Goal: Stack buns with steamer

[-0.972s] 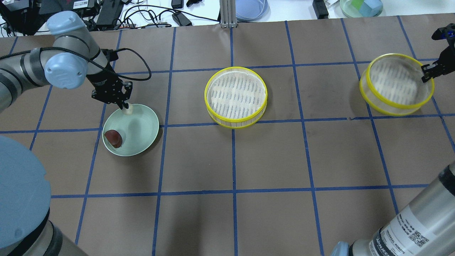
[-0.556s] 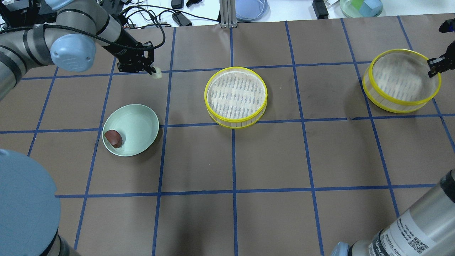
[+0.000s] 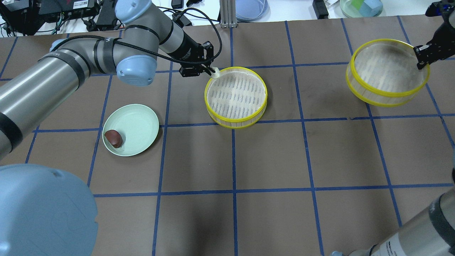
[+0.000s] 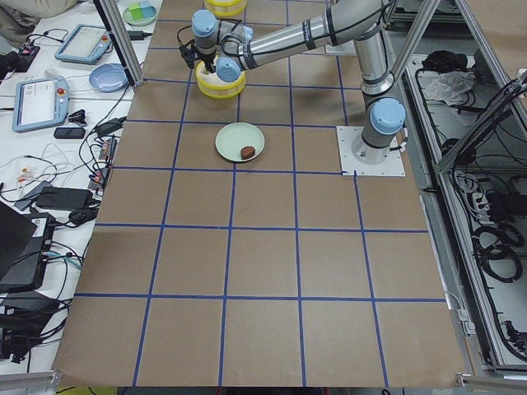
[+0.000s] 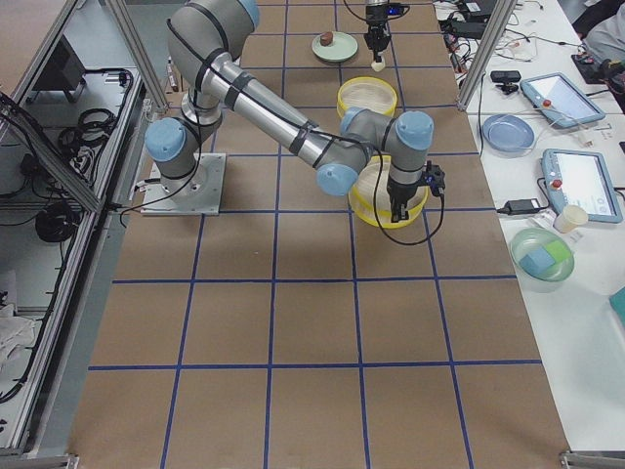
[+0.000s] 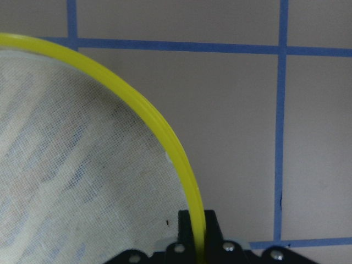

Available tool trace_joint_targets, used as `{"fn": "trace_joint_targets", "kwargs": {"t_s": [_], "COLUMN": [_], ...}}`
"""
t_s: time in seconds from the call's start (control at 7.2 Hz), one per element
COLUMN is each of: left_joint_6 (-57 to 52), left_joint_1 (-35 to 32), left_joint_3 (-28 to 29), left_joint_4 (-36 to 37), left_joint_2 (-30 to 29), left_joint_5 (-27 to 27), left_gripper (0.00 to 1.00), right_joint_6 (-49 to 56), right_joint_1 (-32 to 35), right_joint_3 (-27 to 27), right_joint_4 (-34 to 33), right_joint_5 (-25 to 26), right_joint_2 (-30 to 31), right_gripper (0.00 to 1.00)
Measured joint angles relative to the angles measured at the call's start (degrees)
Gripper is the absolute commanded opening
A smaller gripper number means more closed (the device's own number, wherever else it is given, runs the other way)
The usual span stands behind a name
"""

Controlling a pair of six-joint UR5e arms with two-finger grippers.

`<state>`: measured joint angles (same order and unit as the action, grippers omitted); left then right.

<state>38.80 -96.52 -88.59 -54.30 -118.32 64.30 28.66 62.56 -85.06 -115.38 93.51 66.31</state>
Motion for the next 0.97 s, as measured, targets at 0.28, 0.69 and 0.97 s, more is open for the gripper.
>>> {"fn": "trace_joint_targets", "kwargs": {"t_s": [0.28, 0.69, 0.97], "left_joint_6": [1.2, 2.6, -0.1], "left_joint_1": [-1.9, -2.2, -0.5], "left_joint_3": [-2.9, -2.8, -0.5], "left_joint_4": [0.2, 0.9, 1.1], "left_joint_2": [-0.7, 0.2, 2.4], "left_joint_5": [0.1, 0.2, 5.1], "left_gripper": [1.00, 1.00, 1.00], "right_joint_6": [-4.7, -11.5, -14.7], "right_joint_1": [3.3, 8.4, 10.0], "right_joint_3": [-1.4, -1.7, -1.9], "right_joint_4": [2.0, 3.4, 4.0], "right_joint_5": [0.5, 1.0, 0.9], "right_joint_2": [3.3, 5.4, 6.0], "right_gripper": [0.00, 0.00, 0.00]}}
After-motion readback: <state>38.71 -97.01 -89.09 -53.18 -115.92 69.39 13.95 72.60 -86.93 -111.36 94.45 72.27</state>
